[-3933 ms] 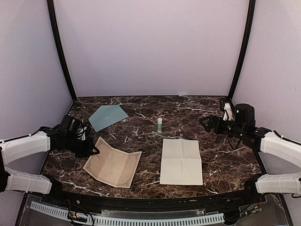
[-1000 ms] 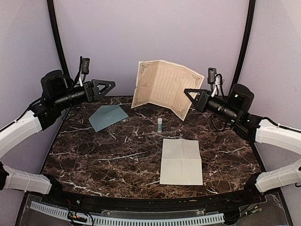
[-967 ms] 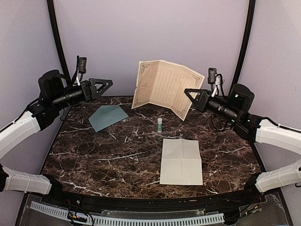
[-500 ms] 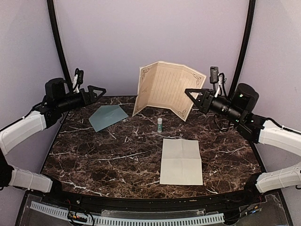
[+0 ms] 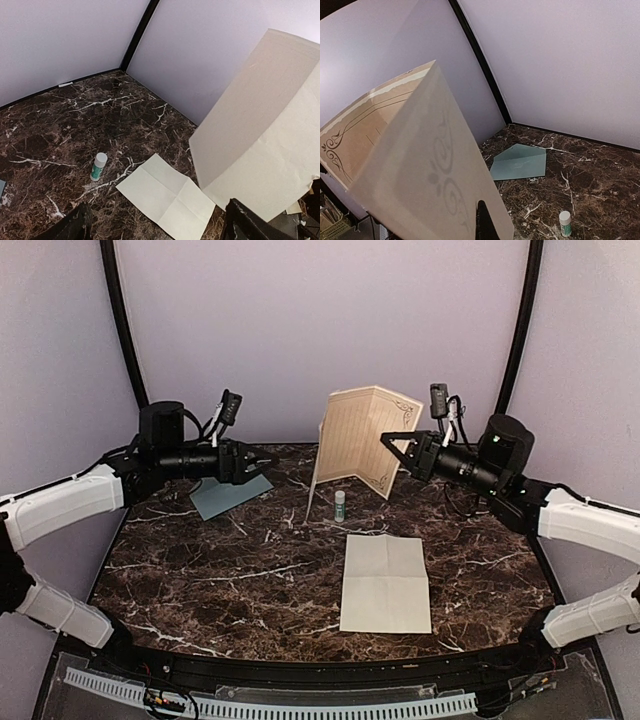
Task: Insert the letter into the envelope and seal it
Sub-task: Fold the letter.
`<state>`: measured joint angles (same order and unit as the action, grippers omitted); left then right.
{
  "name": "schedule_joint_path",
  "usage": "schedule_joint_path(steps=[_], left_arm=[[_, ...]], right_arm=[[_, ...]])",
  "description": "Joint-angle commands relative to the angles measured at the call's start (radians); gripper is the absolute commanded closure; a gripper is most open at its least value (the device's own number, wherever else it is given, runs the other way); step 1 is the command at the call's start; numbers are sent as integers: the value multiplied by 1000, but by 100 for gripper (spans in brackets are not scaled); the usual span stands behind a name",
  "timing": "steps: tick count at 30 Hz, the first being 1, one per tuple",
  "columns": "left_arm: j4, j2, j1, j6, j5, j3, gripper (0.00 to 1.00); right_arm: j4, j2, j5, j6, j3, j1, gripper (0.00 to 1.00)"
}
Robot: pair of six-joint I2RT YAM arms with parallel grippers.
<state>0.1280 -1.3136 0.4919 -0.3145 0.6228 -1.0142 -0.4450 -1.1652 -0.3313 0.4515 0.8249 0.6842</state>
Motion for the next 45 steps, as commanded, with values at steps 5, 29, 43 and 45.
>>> schedule_joint_path(steps=[5, 29, 43, 45], left_arm=[[-2, -24, 108, 87, 32, -76, 9], [66, -161, 212, 119, 27, -189, 8], [42, -151, 246, 147, 22, -195, 6], [38, -156, 246, 149, 17, -198, 6]], right_arm=[[18, -38, -5, 9, 77, -6, 100], [49, -91, -63, 27, 97, -6, 100], [68, -106, -30, 50, 106, -6, 100], [66, -112, -43, 52, 110, -6, 100]])
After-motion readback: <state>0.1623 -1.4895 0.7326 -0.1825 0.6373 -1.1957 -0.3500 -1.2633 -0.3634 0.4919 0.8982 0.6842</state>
